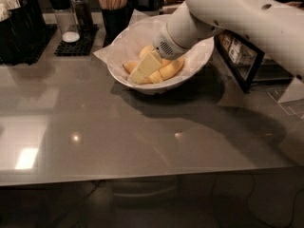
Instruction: Pick banana from white bowl
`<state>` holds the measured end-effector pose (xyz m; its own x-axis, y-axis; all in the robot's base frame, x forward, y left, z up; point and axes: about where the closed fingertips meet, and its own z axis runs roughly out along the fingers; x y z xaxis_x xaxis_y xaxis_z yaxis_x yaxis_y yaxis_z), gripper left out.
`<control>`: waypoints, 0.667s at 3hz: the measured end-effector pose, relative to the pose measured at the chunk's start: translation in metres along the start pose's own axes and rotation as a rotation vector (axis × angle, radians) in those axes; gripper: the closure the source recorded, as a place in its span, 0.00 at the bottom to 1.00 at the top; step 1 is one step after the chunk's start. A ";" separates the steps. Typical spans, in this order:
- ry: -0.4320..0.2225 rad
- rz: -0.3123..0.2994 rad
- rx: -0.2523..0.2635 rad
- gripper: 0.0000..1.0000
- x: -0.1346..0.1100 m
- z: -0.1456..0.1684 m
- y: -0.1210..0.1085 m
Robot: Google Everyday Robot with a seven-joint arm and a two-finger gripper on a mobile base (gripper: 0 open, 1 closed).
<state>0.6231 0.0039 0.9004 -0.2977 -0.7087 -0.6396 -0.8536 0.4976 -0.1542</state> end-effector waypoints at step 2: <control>-0.006 0.005 -0.017 0.00 0.002 0.009 -0.010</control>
Offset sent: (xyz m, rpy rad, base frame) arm 0.0318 -0.0095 -0.0193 0.0219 0.0359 -0.0198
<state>0.6351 0.0022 0.8939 -0.2994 -0.7030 -0.6451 -0.8592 0.4926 -0.1380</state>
